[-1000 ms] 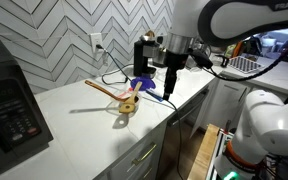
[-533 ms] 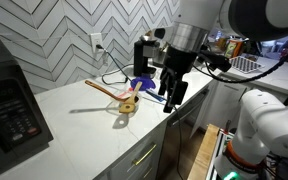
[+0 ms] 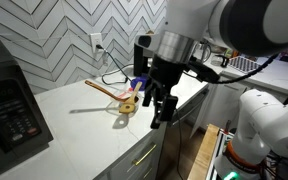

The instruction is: Pick up the orange heart shaped lid and put it on top of the bowl on the coffee maker drip tray

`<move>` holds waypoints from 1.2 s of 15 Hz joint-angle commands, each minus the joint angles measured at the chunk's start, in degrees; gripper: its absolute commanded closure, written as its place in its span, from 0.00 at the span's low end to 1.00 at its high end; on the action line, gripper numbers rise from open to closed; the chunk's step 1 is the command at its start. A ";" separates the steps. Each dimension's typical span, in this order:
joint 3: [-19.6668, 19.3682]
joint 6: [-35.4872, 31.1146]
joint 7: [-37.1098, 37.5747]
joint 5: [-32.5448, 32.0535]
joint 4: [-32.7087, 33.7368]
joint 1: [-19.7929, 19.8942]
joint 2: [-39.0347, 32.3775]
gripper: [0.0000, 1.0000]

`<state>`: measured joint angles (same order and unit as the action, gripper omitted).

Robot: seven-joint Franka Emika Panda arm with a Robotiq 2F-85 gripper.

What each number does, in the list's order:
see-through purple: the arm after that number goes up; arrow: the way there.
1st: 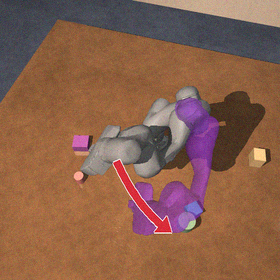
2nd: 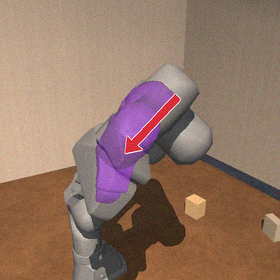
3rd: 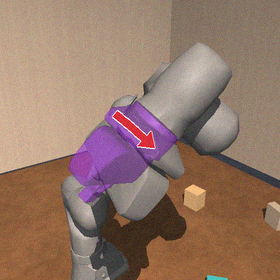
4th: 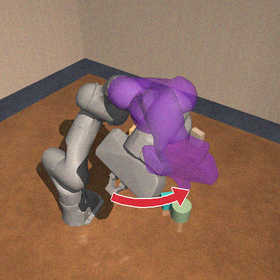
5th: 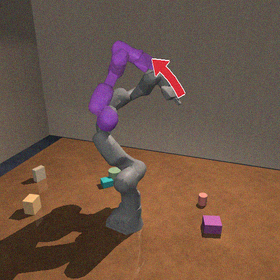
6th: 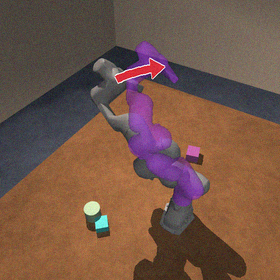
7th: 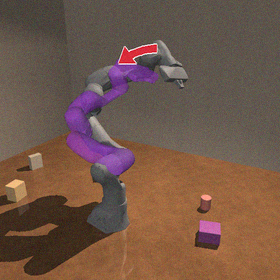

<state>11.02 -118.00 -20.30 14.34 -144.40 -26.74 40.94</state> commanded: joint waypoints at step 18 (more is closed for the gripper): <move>12.05 -9.49 -4.11 -9.95 24.36 -3.80 -44.08 0.00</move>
<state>21.06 -128.84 -30.36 11.40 -122.65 -32.06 0.05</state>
